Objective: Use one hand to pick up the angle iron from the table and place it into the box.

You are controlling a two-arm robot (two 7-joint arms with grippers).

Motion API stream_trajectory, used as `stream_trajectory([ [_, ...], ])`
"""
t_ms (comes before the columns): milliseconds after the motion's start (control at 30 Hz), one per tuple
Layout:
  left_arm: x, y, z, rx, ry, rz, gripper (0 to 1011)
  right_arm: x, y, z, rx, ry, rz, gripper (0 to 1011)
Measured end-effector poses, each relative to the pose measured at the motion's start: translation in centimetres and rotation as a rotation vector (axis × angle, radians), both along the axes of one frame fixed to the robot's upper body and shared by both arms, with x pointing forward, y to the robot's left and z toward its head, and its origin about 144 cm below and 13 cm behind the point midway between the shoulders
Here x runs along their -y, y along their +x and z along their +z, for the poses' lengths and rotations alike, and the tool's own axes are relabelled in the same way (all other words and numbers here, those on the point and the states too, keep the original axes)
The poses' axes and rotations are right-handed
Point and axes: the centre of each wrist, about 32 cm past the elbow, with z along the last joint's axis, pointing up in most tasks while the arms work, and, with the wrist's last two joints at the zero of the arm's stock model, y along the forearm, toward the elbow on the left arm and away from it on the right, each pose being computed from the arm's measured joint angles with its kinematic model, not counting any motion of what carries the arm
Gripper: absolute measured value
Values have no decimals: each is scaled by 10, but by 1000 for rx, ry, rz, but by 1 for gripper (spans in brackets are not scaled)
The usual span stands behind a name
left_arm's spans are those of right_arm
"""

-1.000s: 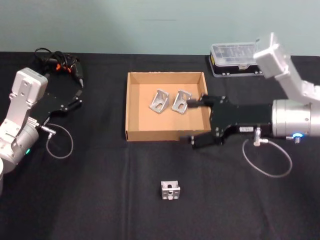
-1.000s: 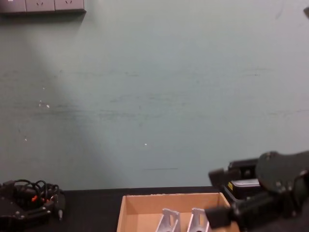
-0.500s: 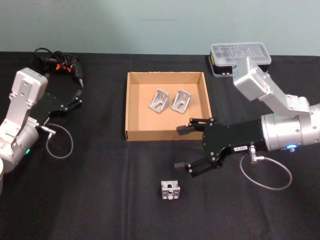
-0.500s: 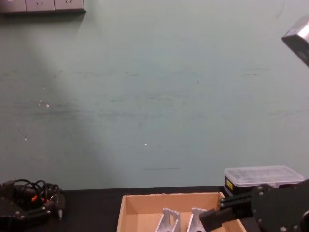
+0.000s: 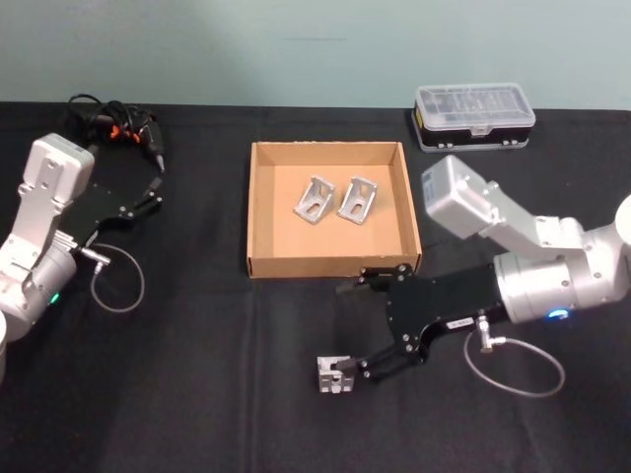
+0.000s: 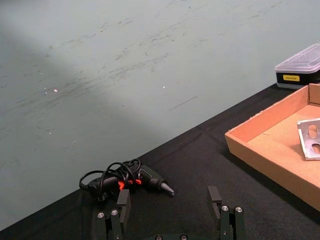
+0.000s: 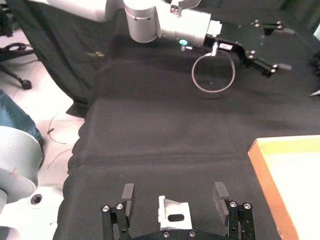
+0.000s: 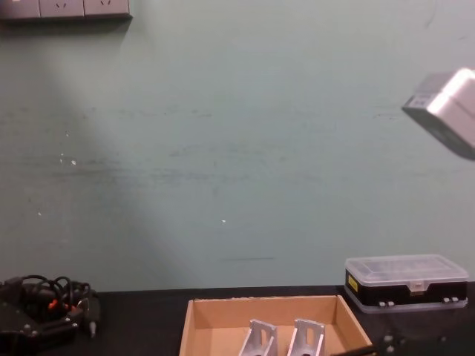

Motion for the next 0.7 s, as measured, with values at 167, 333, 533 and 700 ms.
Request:
stream_trajectory([
  [167, 0, 0, 0, 0, 0, 0, 1000, -4, -3, -4, -5, -17, 6, 1003],
  [333, 0, 0, 0, 0, 0, 0, 1000, -8, -6, -8, -10, -44, 18, 1003],
  [533, 0, 0, 0, 0, 0, 0, 1000, -13, -10, -14, -8, -91, 29, 1003],
  [700, 0, 0, 0, 0, 0, 0, 1000, -15, -12, -17, -2, -135, 30, 1003],
])
